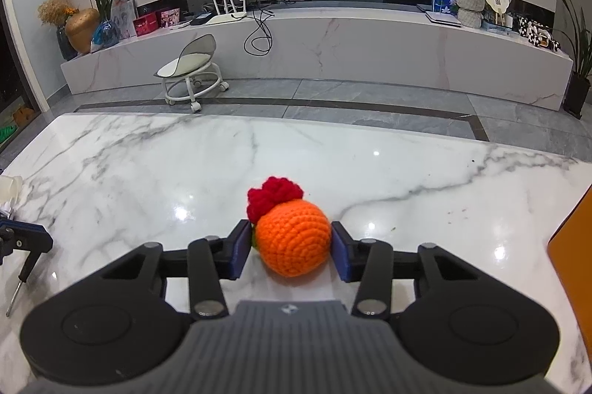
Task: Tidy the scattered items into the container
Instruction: 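Carry the pen with the left tool while the right tool carries the ball toward the orange box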
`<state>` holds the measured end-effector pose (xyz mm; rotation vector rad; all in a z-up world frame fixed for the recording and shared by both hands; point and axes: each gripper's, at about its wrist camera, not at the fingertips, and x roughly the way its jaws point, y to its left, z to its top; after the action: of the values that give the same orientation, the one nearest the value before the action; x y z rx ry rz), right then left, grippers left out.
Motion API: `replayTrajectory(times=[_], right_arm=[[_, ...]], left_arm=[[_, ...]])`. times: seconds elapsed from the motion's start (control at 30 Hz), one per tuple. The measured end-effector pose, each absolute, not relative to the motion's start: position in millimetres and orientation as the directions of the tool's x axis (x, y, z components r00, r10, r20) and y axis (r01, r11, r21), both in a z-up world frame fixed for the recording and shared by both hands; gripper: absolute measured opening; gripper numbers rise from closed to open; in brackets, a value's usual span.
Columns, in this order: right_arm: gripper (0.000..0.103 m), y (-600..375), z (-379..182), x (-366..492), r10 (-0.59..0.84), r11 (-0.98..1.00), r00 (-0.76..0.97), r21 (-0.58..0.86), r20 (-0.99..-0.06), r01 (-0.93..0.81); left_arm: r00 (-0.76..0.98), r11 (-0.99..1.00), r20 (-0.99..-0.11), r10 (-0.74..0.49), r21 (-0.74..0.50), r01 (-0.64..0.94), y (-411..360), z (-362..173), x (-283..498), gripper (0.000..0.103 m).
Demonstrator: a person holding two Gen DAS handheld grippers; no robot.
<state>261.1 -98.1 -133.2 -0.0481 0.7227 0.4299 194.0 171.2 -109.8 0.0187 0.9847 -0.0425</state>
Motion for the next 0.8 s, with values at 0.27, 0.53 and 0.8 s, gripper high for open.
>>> replayTrajectory(times=[0.27,0.53,0.8], right_arm=[[0.048,-100.7,-120.3,258.4,0.366,0.914,0.677,0.109,-0.638,-0.391],[0.048,-110.2,-91.7,251.8,0.362,0.916,0.699,0.098,-0.616,-0.389],[0.048,-141.8,-47.3,237.9,0.339,0.930,0.746,0.088,-0.574,-0.356]], left_arm=[[0.567,0.999,-0.823,-0.035,-0.021,0.032,170.3,-100.4,191.1,0.010],[0.615,0.999,-0.787,-0.048,-0.034,0.034,161.7,-75.0,186.1,0.010],[0.640,0.996,-0.764,-0.080,-0.044,0.071,136.7,-56.4,179.5,0.010]])
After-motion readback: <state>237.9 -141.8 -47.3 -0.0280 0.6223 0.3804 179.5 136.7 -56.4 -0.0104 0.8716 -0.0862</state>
